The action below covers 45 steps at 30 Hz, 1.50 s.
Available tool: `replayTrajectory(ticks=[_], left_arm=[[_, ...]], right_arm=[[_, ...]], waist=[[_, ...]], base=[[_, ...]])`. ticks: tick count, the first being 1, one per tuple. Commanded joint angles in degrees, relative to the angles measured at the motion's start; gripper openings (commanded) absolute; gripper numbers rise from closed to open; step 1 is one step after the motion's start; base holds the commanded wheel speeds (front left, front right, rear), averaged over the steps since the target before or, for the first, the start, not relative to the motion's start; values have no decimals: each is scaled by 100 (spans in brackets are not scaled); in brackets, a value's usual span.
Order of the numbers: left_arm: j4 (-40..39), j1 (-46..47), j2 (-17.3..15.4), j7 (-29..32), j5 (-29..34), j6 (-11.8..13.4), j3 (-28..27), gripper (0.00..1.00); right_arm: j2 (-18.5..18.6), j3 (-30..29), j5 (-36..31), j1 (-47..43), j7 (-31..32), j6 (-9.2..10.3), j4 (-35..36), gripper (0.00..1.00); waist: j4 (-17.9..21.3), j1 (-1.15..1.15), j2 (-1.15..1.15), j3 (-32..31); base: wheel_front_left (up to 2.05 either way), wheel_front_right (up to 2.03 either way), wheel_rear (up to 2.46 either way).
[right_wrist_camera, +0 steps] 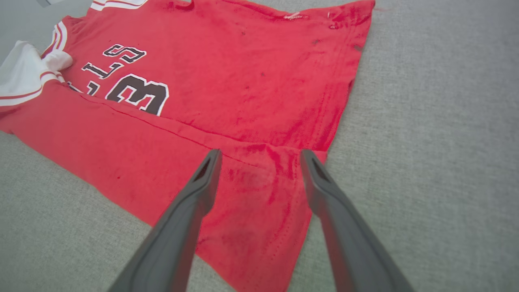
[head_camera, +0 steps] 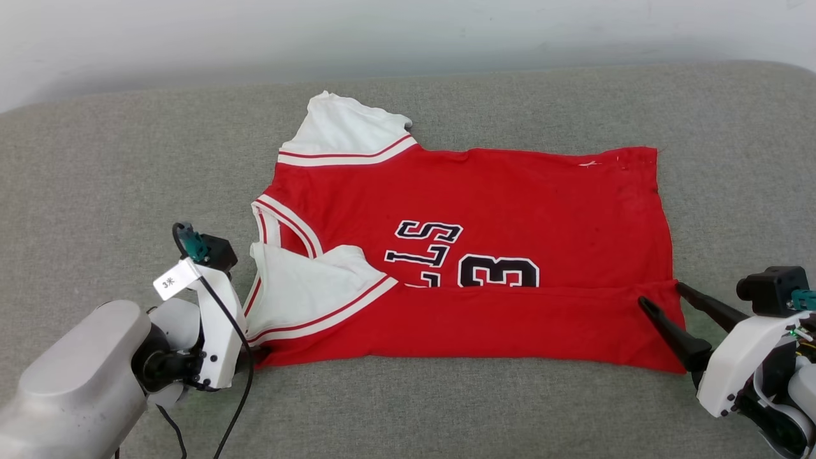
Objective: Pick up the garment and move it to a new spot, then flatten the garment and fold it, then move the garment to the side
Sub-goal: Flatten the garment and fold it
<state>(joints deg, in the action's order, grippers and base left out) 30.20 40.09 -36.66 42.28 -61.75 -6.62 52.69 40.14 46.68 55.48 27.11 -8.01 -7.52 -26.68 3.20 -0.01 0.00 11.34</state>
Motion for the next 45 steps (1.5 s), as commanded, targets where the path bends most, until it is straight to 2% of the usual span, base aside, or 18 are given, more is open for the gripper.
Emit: replayTrajectory(ticks=[1, 2, 3, 7, 15, 20, 25, 28, 32, 40, 45], left_arm=[[177, -261, 183, -21, 31, -20, 171, 100], [177, -261, 183, -21, 31, -20, 171, 100], [223, -270, 218, -84, 11, -37, 205, 0], [217, -230, 204, -230, -36, -69, 193, 0], [-286, -53, -93, -705, -56, -81, 186, 0], [-738, -25, -273, -906, -73, -82, 242, 0], [-998, -26, -382, -1026, -43, -83, 275, 0], [-1076, 4, -356, -1066, -6, -83, 290, 0], [-1103, 52, -301, -1103, 40, -83, 313, 0], [-1055, 98, -239, -1152, 43, -83, 328, 0], [-992, 94, -201, -1183, 27, -83, 339, 0]], right_arm=[[-17, 7, -18, 96, 0, 7, -20, 100], [-17, 7, -18, 96, 0, 7, -20, 100], [30, 10, -96, 131, -42, 7, -49, 100], [95, -35, -157, 184, -59, 7, -35, 100], [596, -293, -415, 355, 336, 7, 222, 100], [973, -330, -370, 368, 1351, 7, 518, 100], [1127, -363, -145, 324, 2439, 7, 869, 100], [1033, -399, 28, 193, 2992, 7, 864, 100], [802, -504, 157, 64, 3391, 6, 732, 100], [30, -671, 168, -165, 3592, 5, 129, 100], [-402, -364, -6, -343, 3768, -4, -289, 100]], waist=[[20, 1, 0, 22], [20, 1, 0, 22], [18, 1, 0, 13], [0, 1, 0, -34], [-78, 1, 0, -207], [-129, 1, 0, -250], [-155, 1, 0, -235], [-191, 1, 0, -196], [-255, 1, 0, -125], [-334, 1, 0, 27], [-367, 1, 0, 81]], base=[[0, 0, 0], [0, 0, 0], [0, 0, 0], [0, 0, 0], [0, 0, 0], [0, 0, 0], [0, 0, 0], [0, 0, 0], [0, 0, 0], [0, 0, 0], [0, 0, 0]])
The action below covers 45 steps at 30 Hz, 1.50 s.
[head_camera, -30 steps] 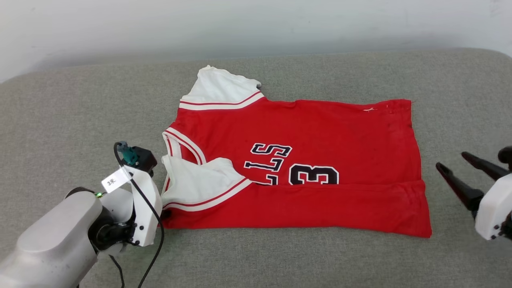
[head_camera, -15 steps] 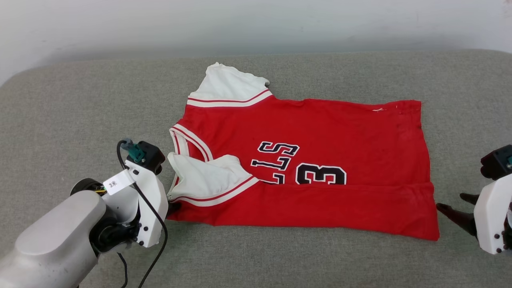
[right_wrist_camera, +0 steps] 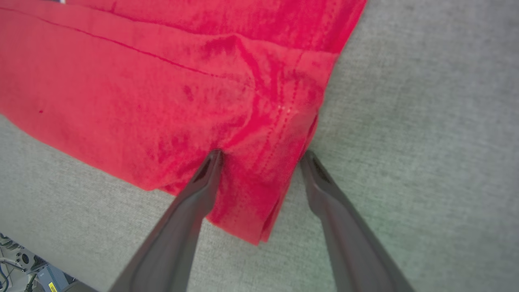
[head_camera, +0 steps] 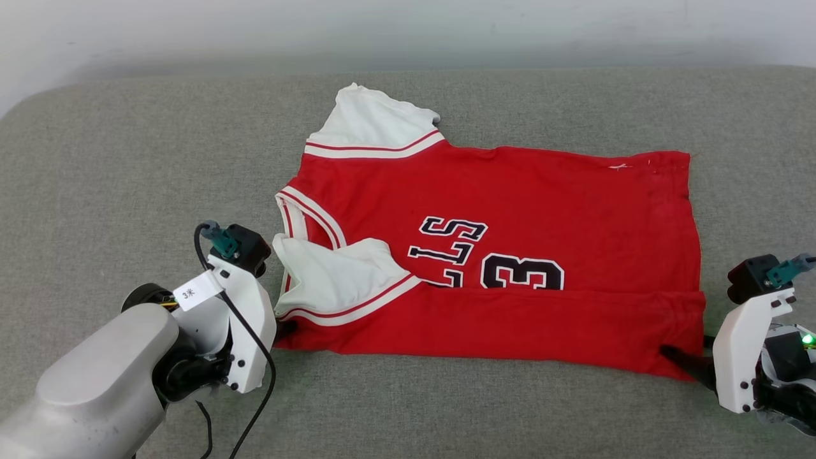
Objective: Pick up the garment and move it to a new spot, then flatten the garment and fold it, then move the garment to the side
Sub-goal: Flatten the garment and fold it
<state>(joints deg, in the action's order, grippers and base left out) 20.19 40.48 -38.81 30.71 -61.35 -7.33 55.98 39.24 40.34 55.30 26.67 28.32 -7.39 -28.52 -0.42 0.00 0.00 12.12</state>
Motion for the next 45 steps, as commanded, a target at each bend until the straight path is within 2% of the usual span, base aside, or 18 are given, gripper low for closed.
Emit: replayTrajectory(ticks=[1, 2, 3, 5, 10, 16, 29, 38, 45], left_arm=[[19, 49, 26, -33, -18, -12, 11, 0], [32, 34, 33, -51, -29, -12, 16, 0], [49, 5, 33, -66, -40, -12, 18, 0], [90, -79, 24, -88, -56, -12, 24, 0], [116, -275, -16, -224, -159, -12, 0, 0], [-110, -588, -225, -359, -225, -5, 30, 0], [-1046, -1293, -660, -521, -325, 328, 97, 0], [-879, -1260, -600, -580, -397, 423, 10, 0], [-352, -1174, -391, -667, -381, 303, 42, 0]], right_arm=[[-346, 286, -21, -294, 73, -17, -146, 100], [-354, 289, -45, -267, 9, -16, -179, 95], [-344, 298, -80, -235, -46, -17, -188, 30], [-279, 286, -113, -166, -180, -17, -181, 0], [48, 273, -184, -42, -503, -8, -29, 0], [375, 256, -31, -210, -756, -7, 373, 0], [958, -26, 243, -848, -678, -7, 1117, 0], [680, -251, 128, -809, -564, -7, 949, 0], [334, -243, -54, -729, -654, -7, 439, 0]], waist=[[-12, 0, 0, 5], [-15, 0, 0, 0], [-11, 0, 0, -16], [8, 0, 0, -75], [57, 0, 0, -300], [76, 0, 0, -579], [31, 0, 0, -768], [59, 0, 0, -492], [50, 0, 0, -357]], base=[[0, 0, 0], [0, 0, 0], [0, 0, 0], [0, 0, 0], [0, 0, 0], [0, 0, 0], [0, 0, 0], [0, 0, 0], [0, 0, 0]])
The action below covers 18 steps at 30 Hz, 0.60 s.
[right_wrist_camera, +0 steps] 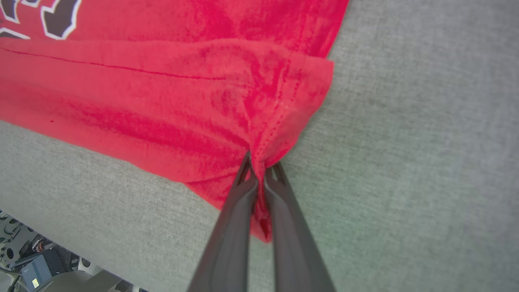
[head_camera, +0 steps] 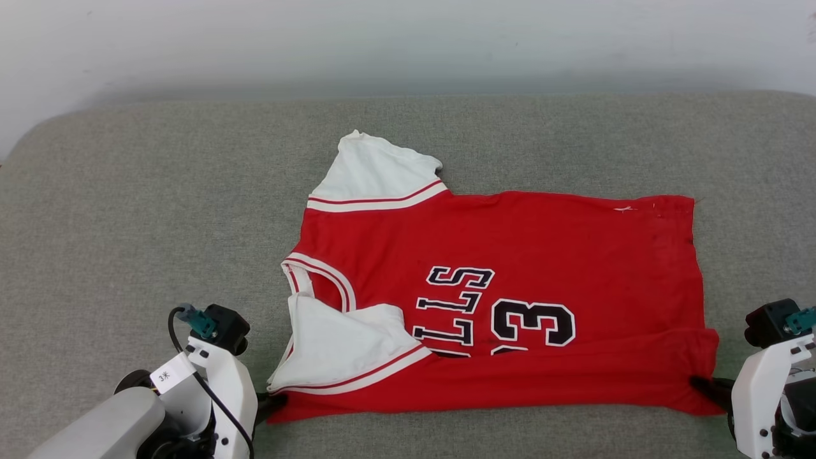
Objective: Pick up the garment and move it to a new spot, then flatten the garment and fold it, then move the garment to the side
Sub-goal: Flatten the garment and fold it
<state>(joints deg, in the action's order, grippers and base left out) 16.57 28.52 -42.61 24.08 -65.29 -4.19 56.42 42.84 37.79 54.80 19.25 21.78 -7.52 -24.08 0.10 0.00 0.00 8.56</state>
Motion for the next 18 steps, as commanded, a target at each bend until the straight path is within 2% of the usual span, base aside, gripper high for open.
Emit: replayTrajectory(ticks=[1, 2, 3, 7, 12, 16, 17, 18], left_arm=[[58, 20, 19, -21, -2, -23, -4, 0], [106, 20, 32, -66, 15, -29, -5, 45], [143, 27, 15, -109, 63, -38, -7, 100], [114, 93, -90, -309, 164, -67, -74, 100], [-162, 301, -300, -733, 400, 34, -299, 100], [-268, 563, -306, -1133, 604, 243, -535, 100], [-251, 852, -234, -1323, 823, 404, -647, 100], [-226, 966, -199, -1369, 882, 443, -676, 100]], right_arm=[[-68, 13, 2, -9, -33, 7, -39, 36], [-96, -1, -5, -24, -91, 7, -74, 90], [-100, -18, -47, -38, -172, 7, -100, 100], [-65, -150, -227, -94, -662, 6, -45, 100], [-126, -596, -600, -104, -1593, 7, 104, 100], [-447, -1185, -1083, -57, -2328, 6, 154, 100], [-816, -1745, -1573, -42, -2778, 6, 222, 100], [-962, -1926, -1748, -57, -2888, 5, 275, 100]], waist=[[-8, 0, 0, -9], [-15, 0, 0, -29], [-22, 0, 0, -54], [-54, 0, 0, -201], [-42, 0, 0, -326], [31, 0, 0, -337], [110, 0, 0, -240], [141, 0, 0, -194]], base=[[0, 0, 0], [0, 0, 0], [0, 0, 0], [0, 0, 0], [0, 0, 0], [0, 0, 0], [0, 0, 0], [0, 0, 0]])
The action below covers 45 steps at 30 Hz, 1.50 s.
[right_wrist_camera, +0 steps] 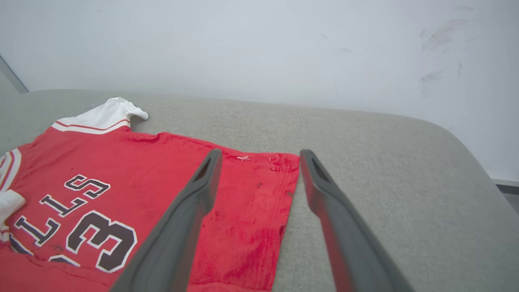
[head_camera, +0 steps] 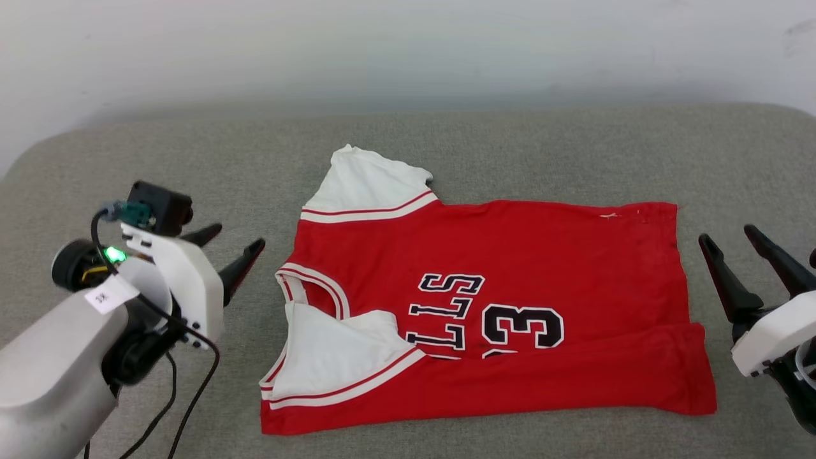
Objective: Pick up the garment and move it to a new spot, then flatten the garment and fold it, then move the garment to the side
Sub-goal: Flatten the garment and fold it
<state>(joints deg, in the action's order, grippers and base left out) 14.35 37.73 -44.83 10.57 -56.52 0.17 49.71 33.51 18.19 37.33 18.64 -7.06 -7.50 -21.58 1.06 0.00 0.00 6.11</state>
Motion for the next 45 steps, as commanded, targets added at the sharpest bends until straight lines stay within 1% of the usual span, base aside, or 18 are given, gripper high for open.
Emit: replayTrajectory(ticks=[1, 4, 6, 11, 14, 16, 19, 23, 25, 27, 29, 35, 37, 39, 42, 43, 44, 45], left_arm=[[25, 178, 64, -50, 60, 38, -43, 100], [124, 596, 200, -86, 214, 120, -135, 100], [226, 920, 285, -15, 332, 127, -143, 100], [671, 1841, 543, 469, 389, -89, -133, 100], [999, 2403, 648, 981, 391, -263, -69, 100], [1222, 2786, 739, 1399, 278, -377, -57, 100], [1519, 3317, 838, 2095, 166, -506, 25, 100], [1834, 3931, 947, 3082, -107, -595, 65, 100], [1987, 4185, 1002, 3501, -211, -575, 63, 100], [2103, 4419, 992, 3818, -142, -522, 138, 100], [2185, 4624, 977, 4037, -61, -495, 212, 100], [2458, 4866, 945, 4365, 115, -431, 385, 100], [2567, 4796, 967, 4446, 88, -408, 415, 100], [2670, 4666, 955, 4573, 142, -440, 556, 100], [2768, 4494, 1044, 4585, -17, -457, 520, 100], [2781, 4448, 1067, 4599, -36, -473, 533, 87], [2790, 4417, 1079, 4598, -52, -487, 548, 36], [2786, 4397, 1092, 4597, -75, -510, 554, 0]], right_arm=[[-168, -162, -169, -14, -100, 3, 85, 100], [-573, -625, -657, -127, -245, 3, 352, 100], [-820, -852, -921, -203, -228, 3, 607, 100], [-1238, -1237, -1421, -363, -94, 3, 1310, 100], [-1396, -1347, -1658, -369, 1, 3, 1709, 100], [-1501, -1378, -1755, -378, 56, 3, 1946, 100], [-1621, -1403, -1859, -353, 127, 3, 2238, 100], [-1713, -1439, -1942, -280, 178, 3, 2498, 100], [-1747, -1470, -1968, -227, 180, 3, 2598, 100], [-1781, -1486, -1990, -187, 166, 4, 2685, 100], [-1822, -1473, -1991, -146, 157, 4, 2742, 100], [-1925, -1386, -2042, 20, 98, 4, 2811, 100], [-1937, -1356, -2042, 51, 85, 4, 2806, 100], [-1923, -1343, -2031, 62, 48, 4, 2770, 100], [-1899, -1353, -2021, 114, 43, 4, 2740, 100], [-1886, -1368, -2026, 132, 41, 4, 2731, 100], [-1872, -1384, -2028, 143, 47, 4, 2719, 100], [-1862, -1403, -2025, 154, 44, 4, 2716, 100]], waist=[[78, 0, 0, 110], [187, 0, 0, 322], [267, 0, 0, 482], [481, 0, 0, 970], [624, 0, 0, 1294], [713, 0, 0, 1521], [820, 0, 0, 1849], [933, 0, 0, 2224], [976, 0, 0, 2406], [1017, 0, 0, 2579], [1065, 0, 0, 2749], [1171, 0, 0, 3093], [1192, 0, 0, 3158], [1190, 0, 0, 3184], [1159, 0, 0, 3199], [1146, 0, 0, 3192], [1132, 0, 0, 3179], [1114, 0, 0, 3155]], base=[[0, 0, 0], [0, 0, 0], [0, 0, 0], [0, 0, 0], [0, 0, 0], [0, 0, 0], [0, 0, 0], [0, 0, 0], [0, 0, 0], [0, 0, 0], [0, 0, 0], [0, 0, 0], [0, 0, 0], [0, 0, 0], [0, 0, 0], [0, 0, 0], [0, 0, 0], [0, 0, 0]])
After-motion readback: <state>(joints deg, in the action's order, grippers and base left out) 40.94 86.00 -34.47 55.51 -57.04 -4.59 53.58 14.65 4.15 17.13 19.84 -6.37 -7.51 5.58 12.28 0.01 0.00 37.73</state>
